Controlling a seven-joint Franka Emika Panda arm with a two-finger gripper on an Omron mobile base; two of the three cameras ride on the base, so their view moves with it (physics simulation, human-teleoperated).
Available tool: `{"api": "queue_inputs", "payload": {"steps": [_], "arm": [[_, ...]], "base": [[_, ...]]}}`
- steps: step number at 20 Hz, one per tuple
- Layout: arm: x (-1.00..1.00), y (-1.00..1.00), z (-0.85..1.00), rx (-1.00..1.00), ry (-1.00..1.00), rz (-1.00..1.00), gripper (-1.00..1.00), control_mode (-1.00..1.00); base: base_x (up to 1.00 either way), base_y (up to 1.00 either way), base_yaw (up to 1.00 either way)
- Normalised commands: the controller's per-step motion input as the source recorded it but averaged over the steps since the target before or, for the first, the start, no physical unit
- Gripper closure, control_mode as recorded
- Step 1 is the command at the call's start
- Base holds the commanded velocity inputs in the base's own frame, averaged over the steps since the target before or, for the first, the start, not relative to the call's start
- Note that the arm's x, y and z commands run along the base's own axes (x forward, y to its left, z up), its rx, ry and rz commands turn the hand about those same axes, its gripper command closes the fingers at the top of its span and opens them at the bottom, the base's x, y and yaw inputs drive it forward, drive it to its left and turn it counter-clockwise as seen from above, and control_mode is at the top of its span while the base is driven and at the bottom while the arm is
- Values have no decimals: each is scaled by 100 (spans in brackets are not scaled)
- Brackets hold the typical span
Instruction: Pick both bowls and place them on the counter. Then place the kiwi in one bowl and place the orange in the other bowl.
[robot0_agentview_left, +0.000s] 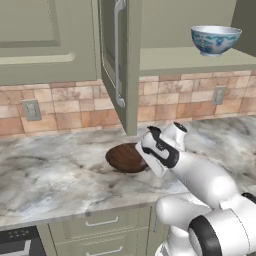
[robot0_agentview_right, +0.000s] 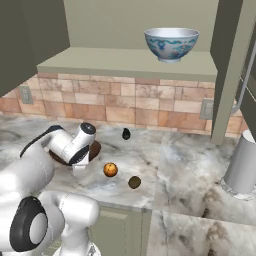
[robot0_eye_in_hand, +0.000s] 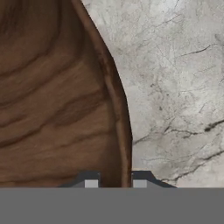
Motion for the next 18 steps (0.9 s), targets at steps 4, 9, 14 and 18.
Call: {"api": "queue_inputs", "payload": {"steps": [4, 9, 14, 18], "arm": [[32, 0, -35, 0, 0, 0, 100, -100], [14, 1, -31, 0, 0, 0, 100, -100], [-4, 1, -14, 0, 2, 0, 100, -100], [-3, -1, -2, 0, 3, 0, -100, -100]], "base": [[0, 0, 0], [0, 0, 0], [0, 0, 0], [0, 0, 0]]}}
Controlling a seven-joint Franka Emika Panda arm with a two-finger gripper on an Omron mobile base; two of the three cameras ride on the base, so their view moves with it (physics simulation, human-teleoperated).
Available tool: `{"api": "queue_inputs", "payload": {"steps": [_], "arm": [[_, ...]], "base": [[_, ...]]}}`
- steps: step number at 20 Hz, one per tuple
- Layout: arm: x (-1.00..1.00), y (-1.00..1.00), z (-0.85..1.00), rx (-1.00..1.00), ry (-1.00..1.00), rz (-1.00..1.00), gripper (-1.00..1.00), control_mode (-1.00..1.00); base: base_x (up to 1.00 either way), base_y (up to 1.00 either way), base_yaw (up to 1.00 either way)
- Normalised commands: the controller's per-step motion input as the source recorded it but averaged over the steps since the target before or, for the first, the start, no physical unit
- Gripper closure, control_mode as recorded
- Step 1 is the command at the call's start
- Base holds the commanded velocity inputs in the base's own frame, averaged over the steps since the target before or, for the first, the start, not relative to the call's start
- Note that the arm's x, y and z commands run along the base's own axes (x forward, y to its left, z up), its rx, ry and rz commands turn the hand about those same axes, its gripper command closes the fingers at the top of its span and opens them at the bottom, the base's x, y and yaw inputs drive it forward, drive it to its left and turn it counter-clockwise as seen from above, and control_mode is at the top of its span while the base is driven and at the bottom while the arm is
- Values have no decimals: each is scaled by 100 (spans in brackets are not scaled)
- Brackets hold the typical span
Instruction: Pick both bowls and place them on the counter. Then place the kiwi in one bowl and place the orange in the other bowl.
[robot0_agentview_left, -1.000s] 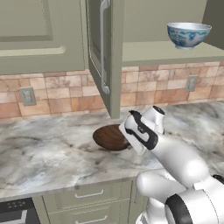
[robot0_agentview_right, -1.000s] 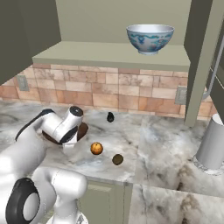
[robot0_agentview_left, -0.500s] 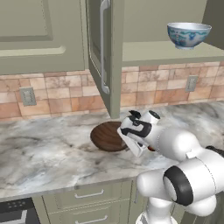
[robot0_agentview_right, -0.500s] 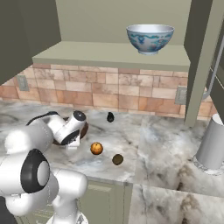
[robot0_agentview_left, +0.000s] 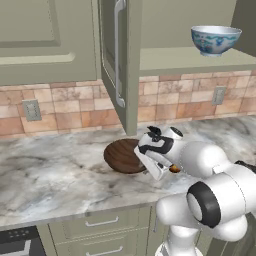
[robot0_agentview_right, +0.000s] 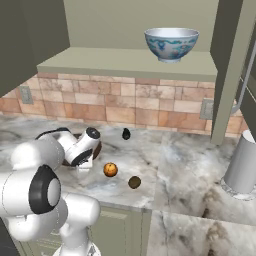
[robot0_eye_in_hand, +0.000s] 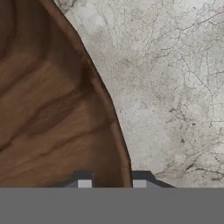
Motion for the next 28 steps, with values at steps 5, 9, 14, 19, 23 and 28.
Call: {"api": "queue_inputs", "payload": {"steps": [5, 9, 14, 19, 23, 28], "arm": [[-11, -4, 9, 0, -1, -1, -100, -100], [-22, -1, 29, 0, -14, -3, -100, -100], [-28, -6, 52, 0, -17, -11, -100, -100], [-31, -11, 67, 0, -13, -9, -100, -100], [-33, -15, 74, 0, -6, -16, -100, -100], [-36, -22, 75, 0, -1, -16, -100, -100]], "base": [[0, 0, 0], [0, 0, 0], [0, 0, 0], [0, 0, 0], [0, 0, 0], [0, 0, 0]]}}
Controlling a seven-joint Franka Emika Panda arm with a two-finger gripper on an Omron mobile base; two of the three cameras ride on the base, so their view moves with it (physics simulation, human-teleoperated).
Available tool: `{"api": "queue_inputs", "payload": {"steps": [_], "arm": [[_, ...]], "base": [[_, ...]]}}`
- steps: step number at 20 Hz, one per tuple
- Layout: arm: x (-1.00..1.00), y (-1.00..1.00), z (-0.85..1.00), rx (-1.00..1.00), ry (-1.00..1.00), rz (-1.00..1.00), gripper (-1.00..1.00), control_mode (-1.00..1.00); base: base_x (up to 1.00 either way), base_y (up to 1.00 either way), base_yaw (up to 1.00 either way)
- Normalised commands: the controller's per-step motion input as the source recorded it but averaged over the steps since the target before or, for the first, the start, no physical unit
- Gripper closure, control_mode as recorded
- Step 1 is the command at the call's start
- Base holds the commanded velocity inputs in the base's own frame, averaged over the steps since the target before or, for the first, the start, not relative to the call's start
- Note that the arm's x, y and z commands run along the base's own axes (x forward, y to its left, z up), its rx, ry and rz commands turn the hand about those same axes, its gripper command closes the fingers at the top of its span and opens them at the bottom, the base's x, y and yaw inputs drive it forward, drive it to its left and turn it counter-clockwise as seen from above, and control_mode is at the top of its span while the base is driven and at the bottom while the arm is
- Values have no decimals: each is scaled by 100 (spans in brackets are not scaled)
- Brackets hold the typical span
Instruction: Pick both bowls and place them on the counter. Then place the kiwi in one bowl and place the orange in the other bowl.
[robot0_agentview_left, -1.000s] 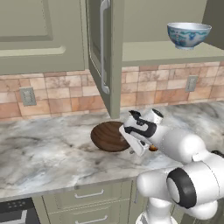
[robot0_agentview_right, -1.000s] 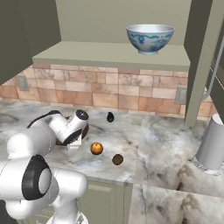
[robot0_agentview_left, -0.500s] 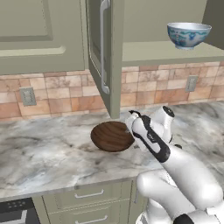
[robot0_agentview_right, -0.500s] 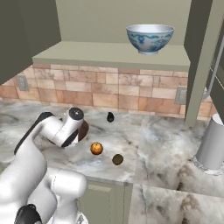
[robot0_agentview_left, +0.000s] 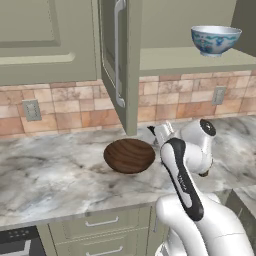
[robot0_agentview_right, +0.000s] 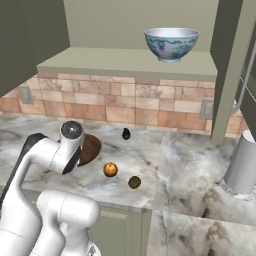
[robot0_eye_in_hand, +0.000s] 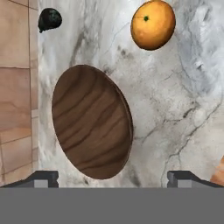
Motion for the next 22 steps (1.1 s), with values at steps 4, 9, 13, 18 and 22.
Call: {"api": "queue_inputs", "payload": {"steps": [4, 9, 13, 18, 22], "arm": [[-41, -28, 77, -2, 0, -9, -100, -100], [-46, -34, 83, 0, -1, -7, -100, -100], [-40, -34, 89, -1, -1, -6, -100, -100], [-38, -36, 90, -3, 0, -7, -100, -100], [-30, -38, 87, -1, 0, -12, -100, -100]], "base": [[0, 0, 0], [0, 0, 0], [0, 0, 0], [0, 0, 0], [0, 0, 0]]}}
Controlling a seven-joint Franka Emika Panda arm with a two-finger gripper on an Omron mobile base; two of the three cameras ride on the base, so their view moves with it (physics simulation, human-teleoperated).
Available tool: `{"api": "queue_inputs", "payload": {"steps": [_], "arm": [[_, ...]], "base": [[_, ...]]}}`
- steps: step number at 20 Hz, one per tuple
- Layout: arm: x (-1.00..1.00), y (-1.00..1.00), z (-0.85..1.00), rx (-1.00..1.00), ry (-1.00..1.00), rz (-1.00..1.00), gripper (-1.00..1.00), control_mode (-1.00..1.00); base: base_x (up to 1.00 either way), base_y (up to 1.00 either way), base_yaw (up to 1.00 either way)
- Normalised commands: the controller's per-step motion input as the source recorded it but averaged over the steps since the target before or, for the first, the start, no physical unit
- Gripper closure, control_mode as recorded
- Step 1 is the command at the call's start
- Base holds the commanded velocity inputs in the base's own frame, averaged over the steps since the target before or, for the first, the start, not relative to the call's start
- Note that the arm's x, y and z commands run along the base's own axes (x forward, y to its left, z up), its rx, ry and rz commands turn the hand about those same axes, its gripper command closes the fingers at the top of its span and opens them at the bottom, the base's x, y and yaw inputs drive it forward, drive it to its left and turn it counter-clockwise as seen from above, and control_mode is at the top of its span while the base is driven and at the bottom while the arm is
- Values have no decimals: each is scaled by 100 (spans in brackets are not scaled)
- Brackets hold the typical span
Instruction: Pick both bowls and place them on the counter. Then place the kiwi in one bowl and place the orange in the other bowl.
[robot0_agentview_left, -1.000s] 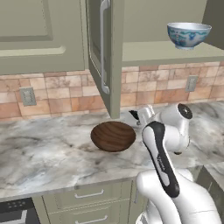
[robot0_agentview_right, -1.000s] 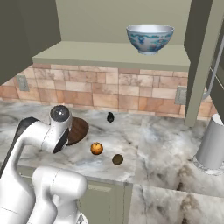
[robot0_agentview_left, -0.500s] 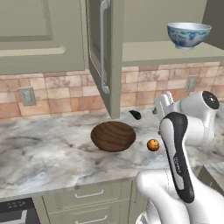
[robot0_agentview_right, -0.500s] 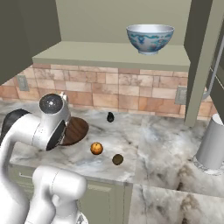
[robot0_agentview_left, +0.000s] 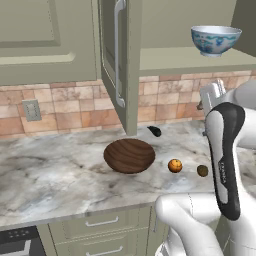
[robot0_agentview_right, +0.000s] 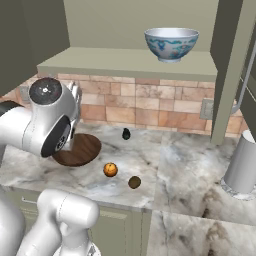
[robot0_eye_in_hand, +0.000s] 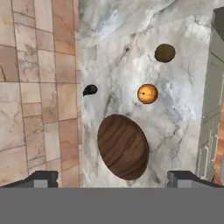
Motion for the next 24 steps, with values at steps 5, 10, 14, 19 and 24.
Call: {"api": "queue_inputs", "payload": {"steps": [5, 10, 14, 19, 24], "arm": [[-37, -44, 72, 0, -7, -4, -100, -100], [-40, -42, 64, 0, -15, 1, -100, -100], [-20, -41, 63, -1, -13, 0, -100, -100], [-1, -33, 46, -1, -9, -1, -100, -100], [15, -18, 1, -3, -24, -6, -100, -100]], "base": [[0, 0, 0], [0, 0, 0], [0, 0, 0], [0, 0, 0], [0, 0, 0]]}}
